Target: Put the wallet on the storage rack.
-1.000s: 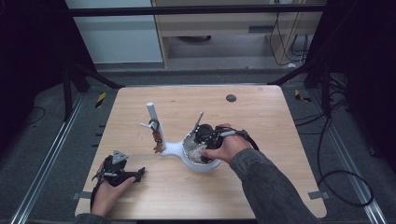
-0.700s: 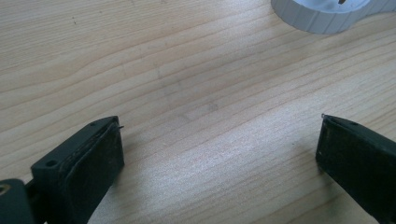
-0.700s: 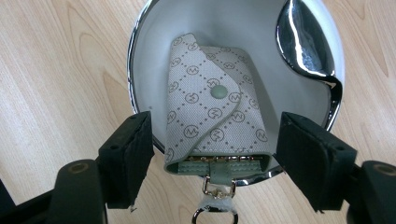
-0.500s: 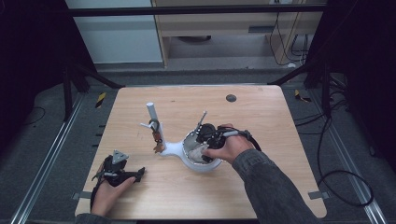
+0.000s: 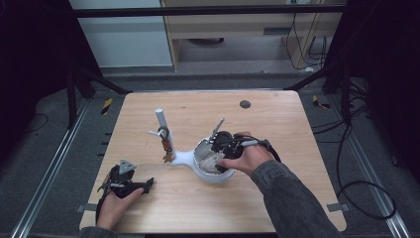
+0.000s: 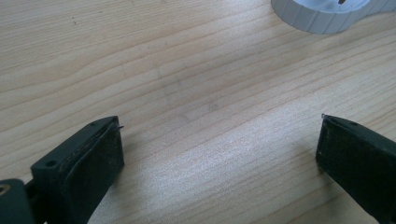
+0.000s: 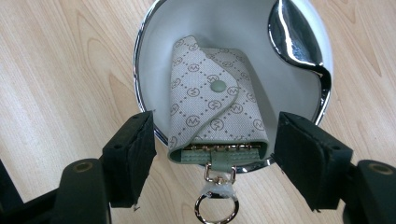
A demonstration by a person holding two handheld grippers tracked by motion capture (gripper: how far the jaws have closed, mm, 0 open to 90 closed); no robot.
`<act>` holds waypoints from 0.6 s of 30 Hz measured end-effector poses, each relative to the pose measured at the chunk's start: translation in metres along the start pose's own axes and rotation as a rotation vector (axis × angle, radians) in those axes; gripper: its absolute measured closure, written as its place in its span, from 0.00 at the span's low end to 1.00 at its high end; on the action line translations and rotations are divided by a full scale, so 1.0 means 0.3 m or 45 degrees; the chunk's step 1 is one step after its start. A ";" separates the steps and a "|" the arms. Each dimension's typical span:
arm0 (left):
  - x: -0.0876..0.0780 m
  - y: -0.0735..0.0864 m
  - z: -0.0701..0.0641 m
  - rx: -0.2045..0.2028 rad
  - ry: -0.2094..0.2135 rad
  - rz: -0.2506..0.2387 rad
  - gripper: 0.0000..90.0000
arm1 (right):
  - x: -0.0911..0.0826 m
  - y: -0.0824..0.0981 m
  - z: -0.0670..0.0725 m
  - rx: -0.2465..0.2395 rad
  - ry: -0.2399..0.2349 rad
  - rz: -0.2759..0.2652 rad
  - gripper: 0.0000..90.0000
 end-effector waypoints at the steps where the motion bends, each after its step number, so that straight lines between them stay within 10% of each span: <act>1: 0.000 0.000 0.000 0.000 0.000 0.000 0.00 | -0.004 0.003 0.000 0.008 -0.002 -0.004 0.32; 18: 0.000 0.000 -0.001 -0.004 0.002 -0.001 0.00 | -0.053 0.030 -0.010 0.080 0.006 -0.108 0.13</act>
Point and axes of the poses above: each handheld gripper's, and its own axes: x roughly forward along the jaws, y roughly out of its underside, z roughly to its left, the point moved 6 cm from there along x, roughly forward along the jaws, and after that the axes turned 7 degrees about y, right-handed, at the moved point
